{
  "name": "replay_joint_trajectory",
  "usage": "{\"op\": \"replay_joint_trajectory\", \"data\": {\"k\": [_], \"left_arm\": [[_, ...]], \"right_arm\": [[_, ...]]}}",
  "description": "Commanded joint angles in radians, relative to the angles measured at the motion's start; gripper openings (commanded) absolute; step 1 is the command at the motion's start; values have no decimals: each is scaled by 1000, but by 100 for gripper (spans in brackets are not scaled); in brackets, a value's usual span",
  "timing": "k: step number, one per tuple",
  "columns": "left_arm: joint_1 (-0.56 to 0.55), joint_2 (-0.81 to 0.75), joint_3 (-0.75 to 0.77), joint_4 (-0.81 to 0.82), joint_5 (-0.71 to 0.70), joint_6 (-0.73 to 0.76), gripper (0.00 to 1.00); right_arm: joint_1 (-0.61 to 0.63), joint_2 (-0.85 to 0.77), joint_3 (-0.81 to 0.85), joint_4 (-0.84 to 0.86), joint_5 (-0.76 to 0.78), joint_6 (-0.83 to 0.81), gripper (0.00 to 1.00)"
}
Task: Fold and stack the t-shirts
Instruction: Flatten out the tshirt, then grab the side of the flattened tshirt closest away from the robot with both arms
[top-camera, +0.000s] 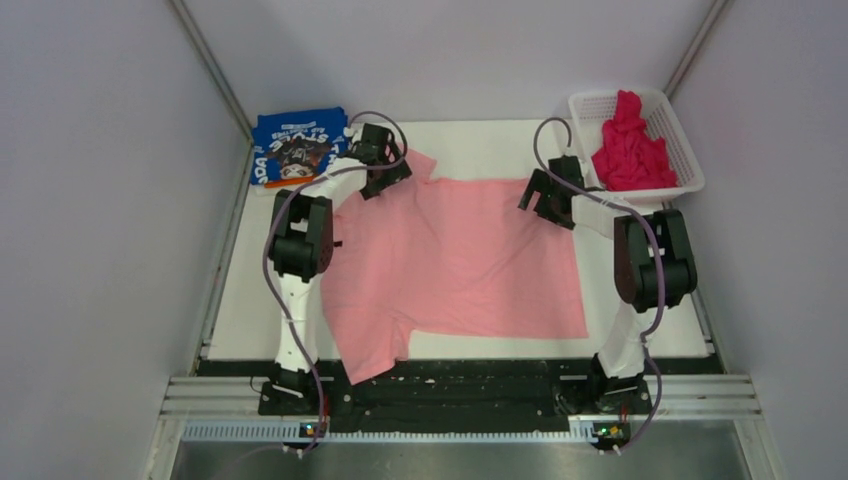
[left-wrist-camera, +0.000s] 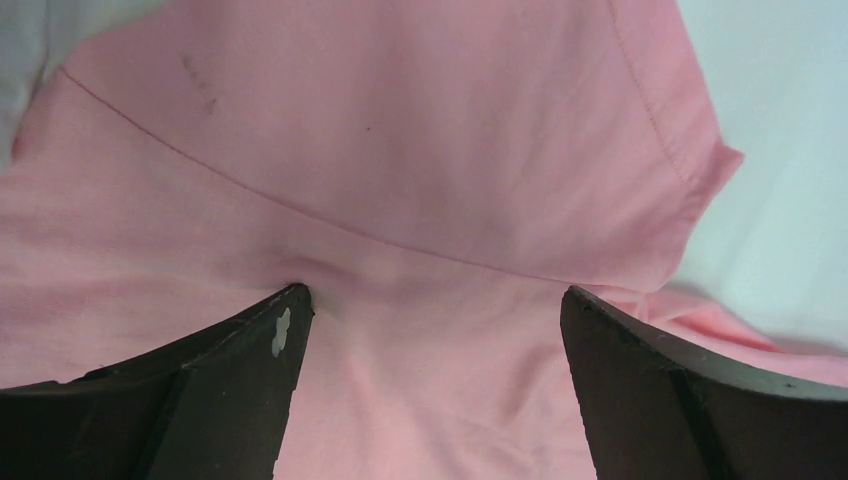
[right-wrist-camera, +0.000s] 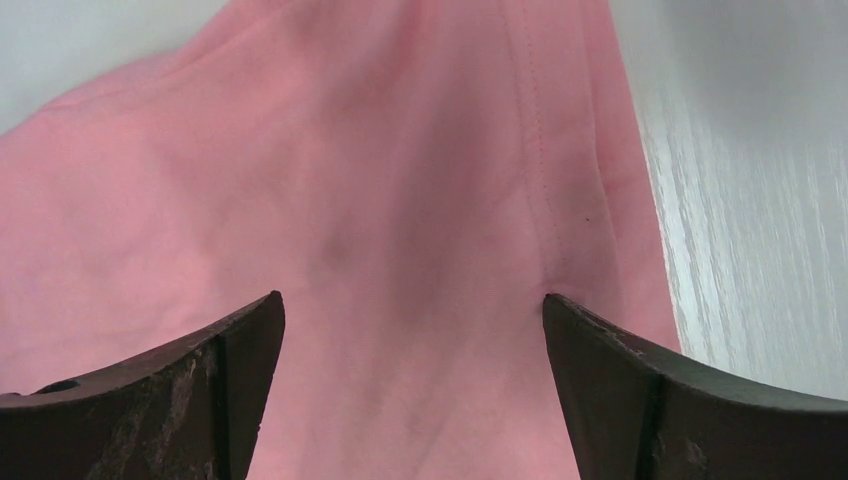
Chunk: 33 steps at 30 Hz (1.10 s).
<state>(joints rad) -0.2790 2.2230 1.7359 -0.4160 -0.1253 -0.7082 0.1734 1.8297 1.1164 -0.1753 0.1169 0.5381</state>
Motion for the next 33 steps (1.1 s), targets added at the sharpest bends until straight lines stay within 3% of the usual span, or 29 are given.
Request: {"op": "replay_joint_trajectory", "data": {"k": [1, 10, 15, 19, 26, 33], "left_arm": [[28, 140, 137, -8, 58, -72, 99], [65, 311, 403, -21, 115, -152, 99], [63, 292, 413, 2, 120, -140, 99], [50, 202, 380, 22, 158, -85, 99], [-8, -104, 175, 38, 88, 43, 99], [-139, -594, -333, -48, -110, 66, 99]], "right_arm": [[-11, 88, 81, -9, 16, -11, 99], [-61, 207, 234, -36, 27, -42, 99], [-62, 215, 292, -42, 26, -60, 99], [-61, 122, 264, -47, 27, -67, 99], [-23, -196, 77, -75, 18, -87, 99], [-13, -661, -305, -74, 55, 37, 99]]}}
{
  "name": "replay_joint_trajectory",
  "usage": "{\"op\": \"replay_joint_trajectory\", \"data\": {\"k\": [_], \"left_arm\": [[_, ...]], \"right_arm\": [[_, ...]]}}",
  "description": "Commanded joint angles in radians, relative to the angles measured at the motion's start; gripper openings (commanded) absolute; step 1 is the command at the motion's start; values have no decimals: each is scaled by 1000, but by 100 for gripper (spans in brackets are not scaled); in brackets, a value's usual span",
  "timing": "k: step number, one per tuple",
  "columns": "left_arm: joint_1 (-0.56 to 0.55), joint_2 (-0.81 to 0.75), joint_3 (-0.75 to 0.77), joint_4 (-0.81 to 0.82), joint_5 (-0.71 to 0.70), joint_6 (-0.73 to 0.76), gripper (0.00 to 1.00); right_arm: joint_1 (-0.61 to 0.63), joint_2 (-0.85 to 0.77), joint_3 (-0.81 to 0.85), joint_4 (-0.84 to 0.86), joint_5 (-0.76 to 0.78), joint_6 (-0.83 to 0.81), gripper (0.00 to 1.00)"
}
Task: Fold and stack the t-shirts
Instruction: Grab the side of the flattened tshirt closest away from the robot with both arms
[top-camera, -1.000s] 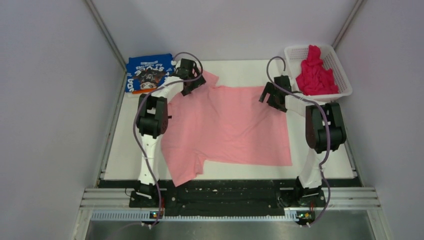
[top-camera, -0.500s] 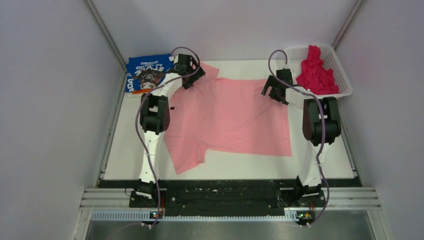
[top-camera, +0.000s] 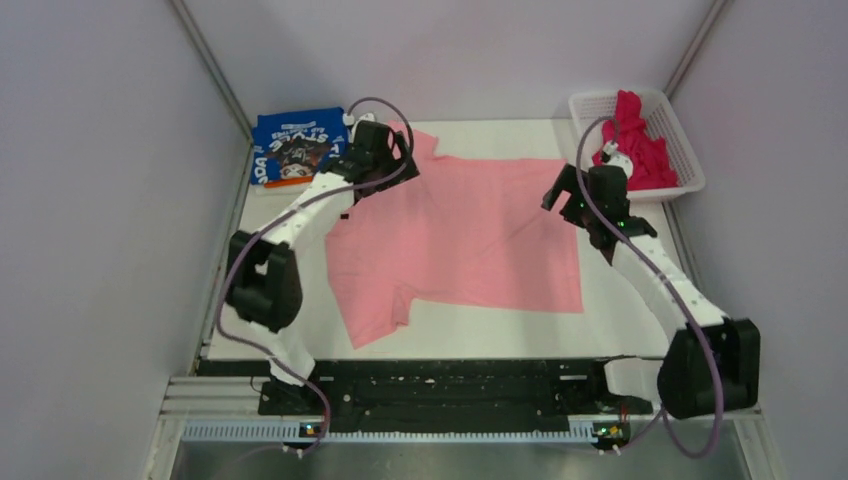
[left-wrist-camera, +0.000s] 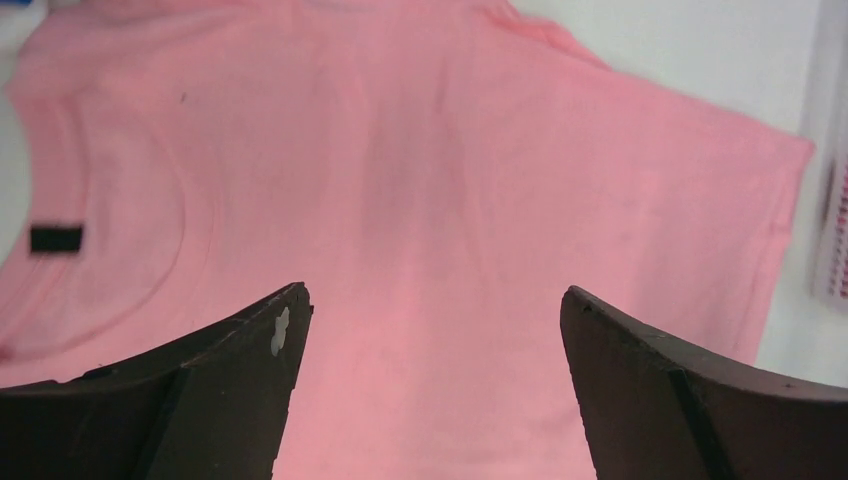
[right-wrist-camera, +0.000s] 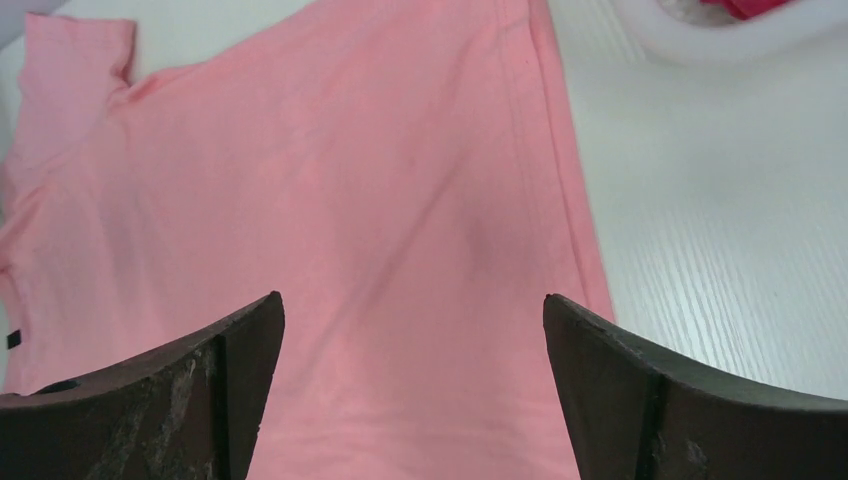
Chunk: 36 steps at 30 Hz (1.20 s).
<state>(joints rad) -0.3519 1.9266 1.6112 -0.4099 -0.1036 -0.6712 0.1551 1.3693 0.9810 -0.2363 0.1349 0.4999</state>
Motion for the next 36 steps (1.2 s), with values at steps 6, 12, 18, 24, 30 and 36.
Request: {"op": "replay_joint_trajectory", "data": {"k": [6, 12, 18, 24, 30, 36], "left_arm": [[-184, -655, -626, -170, -211, -85, 99], [-218, -852, -863, -274, -159, -147, 99], [-243, -1013, -1003, -348, -103, -249, 99], [-244, -1070, -1086, -377, -71, -281, 94], [-244, -990, -1081, -372, -44, -272, 69], [-245, -960, -1075, -470, -17, -288, 65]], "right_arm": [[2, -490, -438, 178, -9, 184, 99], [0, -558, -456, 118, 89, 214, 99], [-2, -514, -467, 85, 94, 252, 99], [-1, -452, -455, 66, 88, 253, 99], [-1, -396, -430, 51, 65, 238, 99], [0, -391, -428, 39, 81, 236, 99]]}}
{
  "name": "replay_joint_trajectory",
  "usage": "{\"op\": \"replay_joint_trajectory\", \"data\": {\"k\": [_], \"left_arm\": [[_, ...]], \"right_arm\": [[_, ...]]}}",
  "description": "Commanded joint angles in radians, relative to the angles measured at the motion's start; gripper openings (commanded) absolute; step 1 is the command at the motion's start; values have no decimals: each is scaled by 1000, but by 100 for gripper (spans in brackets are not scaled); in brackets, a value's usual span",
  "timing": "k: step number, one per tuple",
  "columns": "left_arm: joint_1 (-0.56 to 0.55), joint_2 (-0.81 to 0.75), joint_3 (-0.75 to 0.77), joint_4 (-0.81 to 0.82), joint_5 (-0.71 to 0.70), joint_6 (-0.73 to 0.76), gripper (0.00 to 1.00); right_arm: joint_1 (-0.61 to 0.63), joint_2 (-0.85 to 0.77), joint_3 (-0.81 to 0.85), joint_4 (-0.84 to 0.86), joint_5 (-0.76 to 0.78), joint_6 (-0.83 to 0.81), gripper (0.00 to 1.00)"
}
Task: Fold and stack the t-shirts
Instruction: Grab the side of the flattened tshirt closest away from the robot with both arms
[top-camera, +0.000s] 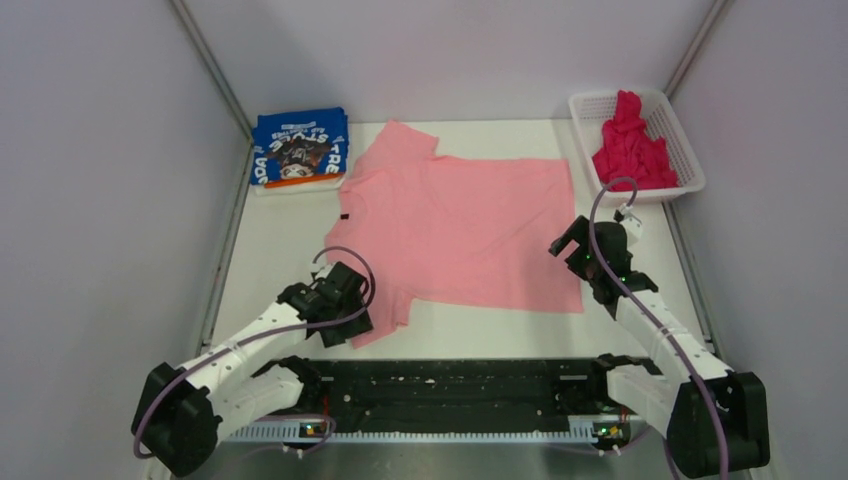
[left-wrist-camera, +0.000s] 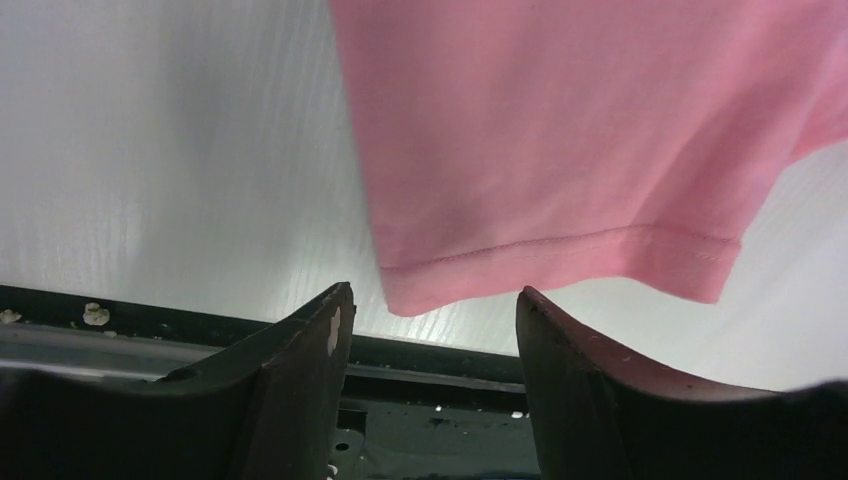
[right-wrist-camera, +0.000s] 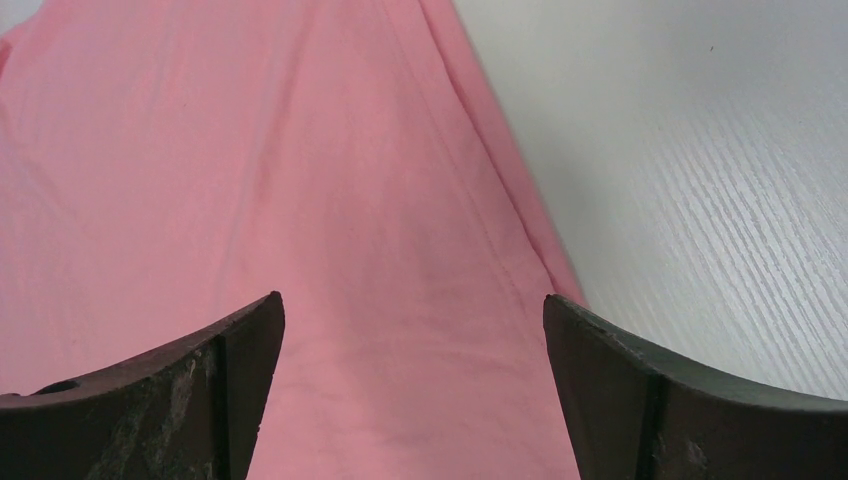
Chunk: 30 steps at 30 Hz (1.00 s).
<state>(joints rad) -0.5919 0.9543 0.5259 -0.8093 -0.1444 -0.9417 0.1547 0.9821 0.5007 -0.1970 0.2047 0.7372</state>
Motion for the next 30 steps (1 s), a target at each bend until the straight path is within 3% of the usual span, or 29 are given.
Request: {"op": "replay_joint_trajectory", "data": {"k": [1, 5, 10, 16, 19, 21, 30], "left_arm": [[-7, 18, 4, -62, 36, -17, 65], [-7, 59, -19, -1, 62, -21, 61], [-9, 116, -31, 49, 81, -6, 44], [-13, 135, -30, 50, 26, 2, 31], [-13, 136, -29, 62, 40, 16, 16], [-13, 132, -29, 67, 40, 25, 0], [-14, 71, -49, 100, 121, 70, 0]], "right_arm": [[0, -5, 50, -2, 13, -1, 99], [0, -13, 44, -12, 28, -1, 99], [-1, -8, 40, -14, 51, 1, 99], [0, -4, 44, -63, 53, 11, 99], [-1, -17, 43, -99, 43, 14, 99], [0, -28, 35, -126, 26, 17, 99], [-1, -135, -47, -397, 23, 78, 94]]}}
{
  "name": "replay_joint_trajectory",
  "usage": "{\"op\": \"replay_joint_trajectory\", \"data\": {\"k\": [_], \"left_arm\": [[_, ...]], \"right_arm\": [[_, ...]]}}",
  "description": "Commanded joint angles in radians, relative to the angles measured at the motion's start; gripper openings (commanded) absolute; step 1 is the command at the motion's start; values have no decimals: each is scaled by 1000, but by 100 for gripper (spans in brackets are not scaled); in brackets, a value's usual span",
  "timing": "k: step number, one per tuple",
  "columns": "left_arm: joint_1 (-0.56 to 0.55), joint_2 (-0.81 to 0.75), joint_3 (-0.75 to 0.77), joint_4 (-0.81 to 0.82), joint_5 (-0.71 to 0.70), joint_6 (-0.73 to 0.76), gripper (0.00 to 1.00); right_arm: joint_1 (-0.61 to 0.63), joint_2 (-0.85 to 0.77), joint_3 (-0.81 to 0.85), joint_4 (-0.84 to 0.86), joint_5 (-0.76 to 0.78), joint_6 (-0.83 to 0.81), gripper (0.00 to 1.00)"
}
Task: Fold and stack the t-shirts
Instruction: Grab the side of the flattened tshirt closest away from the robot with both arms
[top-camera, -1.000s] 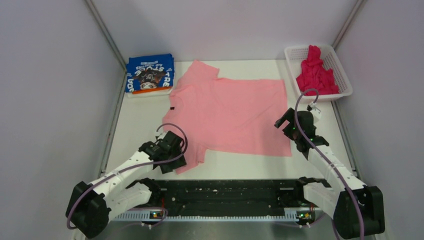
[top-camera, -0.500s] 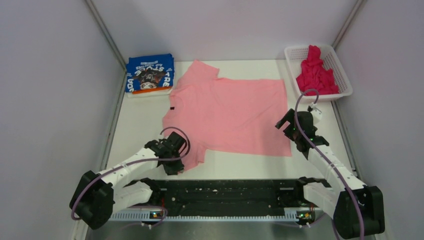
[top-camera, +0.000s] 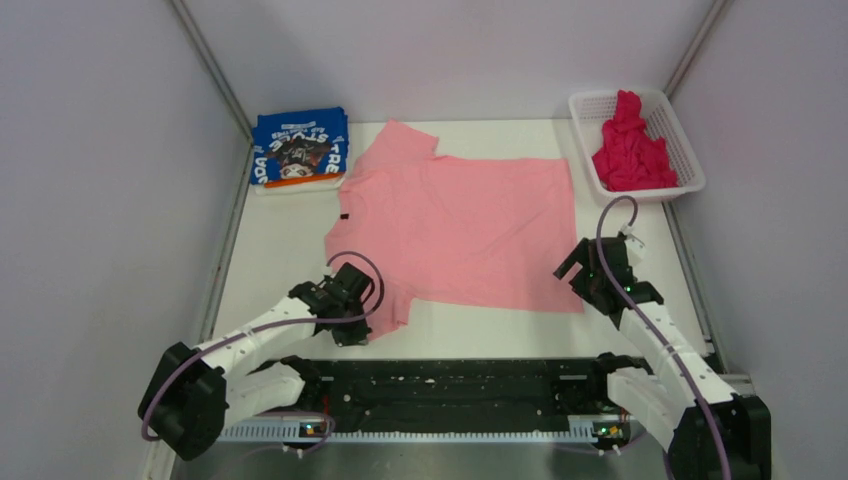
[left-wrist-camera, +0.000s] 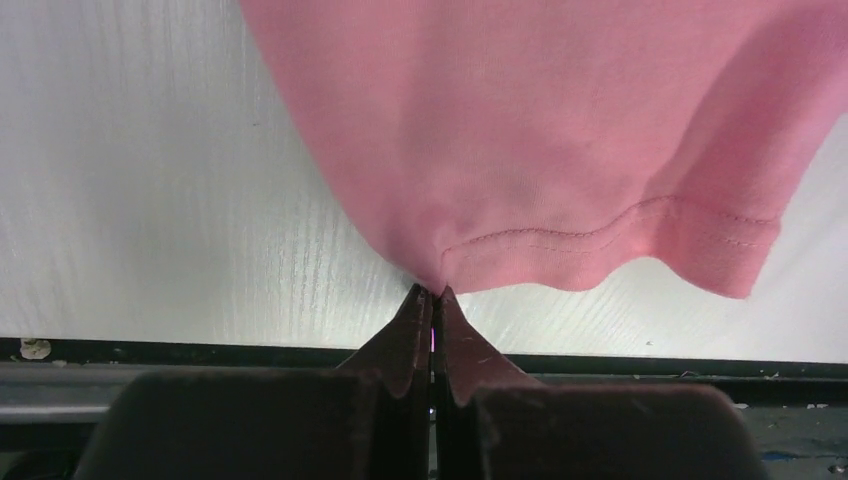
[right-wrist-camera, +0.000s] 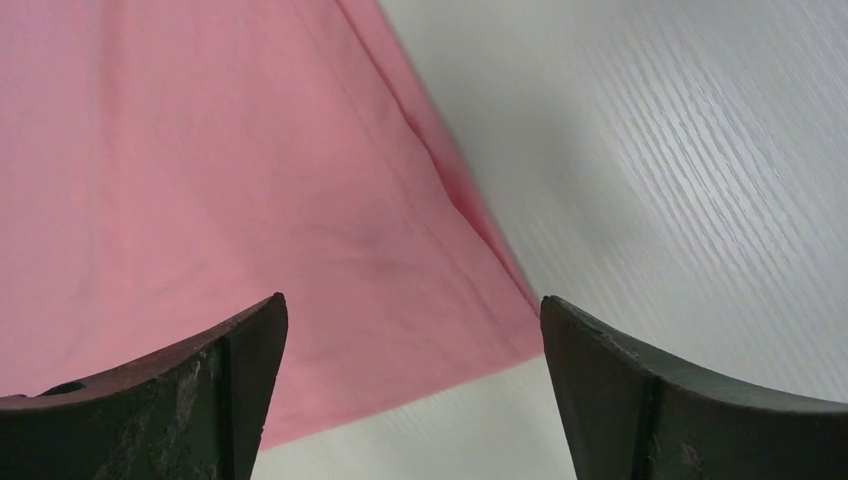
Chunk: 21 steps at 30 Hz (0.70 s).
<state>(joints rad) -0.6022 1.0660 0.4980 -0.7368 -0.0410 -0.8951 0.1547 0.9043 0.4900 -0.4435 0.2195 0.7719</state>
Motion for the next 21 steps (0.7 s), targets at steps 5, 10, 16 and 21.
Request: {"op": "replay_joint_trajectory", "data": {"k": [5, 10, 16, 21], "left_arm": [[-3, -108, -20, 2, 26, 27, 0], [-3, -128, -19, -9, 15, 19, 0], [-3, -130, -15, -18, 15, 3, 0], [-3, -138, -16, -28, 24, -12, 0]], "right_arm": [[-1, -94, -68, -157, -15, 93, 84], [-1, -61, -114, -99, -53, 85, 64], [0, -21, -138, -83, -49, 85, 53], [0, -15, -145, -61, -1, 96, 35]]}}
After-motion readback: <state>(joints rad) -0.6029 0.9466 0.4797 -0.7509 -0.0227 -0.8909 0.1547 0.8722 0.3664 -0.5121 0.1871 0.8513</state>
